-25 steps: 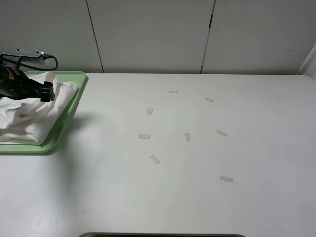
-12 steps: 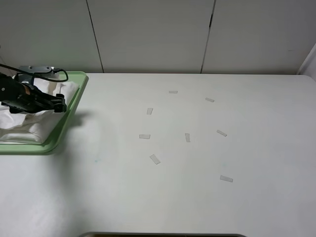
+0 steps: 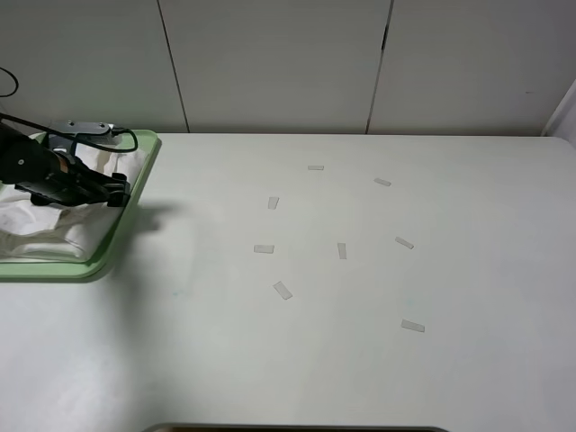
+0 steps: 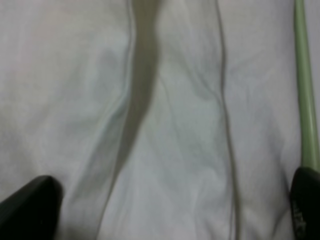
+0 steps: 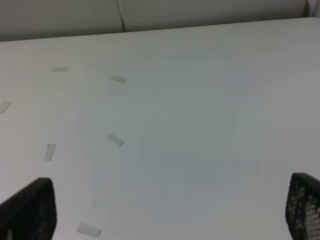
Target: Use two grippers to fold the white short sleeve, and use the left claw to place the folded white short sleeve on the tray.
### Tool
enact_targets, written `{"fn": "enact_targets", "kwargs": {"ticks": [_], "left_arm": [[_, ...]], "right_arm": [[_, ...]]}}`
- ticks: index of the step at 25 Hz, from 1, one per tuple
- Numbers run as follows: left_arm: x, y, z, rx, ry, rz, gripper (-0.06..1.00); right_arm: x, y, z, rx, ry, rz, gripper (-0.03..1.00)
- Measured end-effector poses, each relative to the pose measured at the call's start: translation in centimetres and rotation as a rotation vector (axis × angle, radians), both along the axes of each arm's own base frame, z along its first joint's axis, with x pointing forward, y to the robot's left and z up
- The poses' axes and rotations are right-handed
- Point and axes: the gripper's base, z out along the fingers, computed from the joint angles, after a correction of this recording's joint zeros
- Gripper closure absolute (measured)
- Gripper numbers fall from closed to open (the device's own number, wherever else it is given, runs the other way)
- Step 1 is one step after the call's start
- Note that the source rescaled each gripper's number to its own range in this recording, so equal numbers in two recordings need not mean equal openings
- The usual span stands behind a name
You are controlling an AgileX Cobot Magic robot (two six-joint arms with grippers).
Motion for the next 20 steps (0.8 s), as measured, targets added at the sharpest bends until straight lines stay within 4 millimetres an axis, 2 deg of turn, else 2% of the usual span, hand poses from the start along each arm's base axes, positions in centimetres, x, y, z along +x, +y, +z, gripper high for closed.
{"fn": "enact_targets", "kwargs": {"ticks": [4,9,12,20], "left_arm": [[-0.1,-1.0,0.2,0.004,0.018,-0.011,0.04],[-0.3,-1.6,1.4,0.008,0.022,0.001,0.05],[-0.2,-3.6,2.9,-0.023,-0.055,-0.049,0.05],[-0.9,-5.5,3.0,-0.037,-0.049,-0.084,0.07]], "right_arm": [[0.0,0.0,0.0,0.000,0.000,0.000,-0.03],[0.0,0.0,0.0,0.000,0.000,0.000,-0.03],[0.0,0.0,0.0,0.000,0.000,0.000,-0.03],[0.0,0.0,0.0,0.000,0.000,0.000,-0.03]]}}
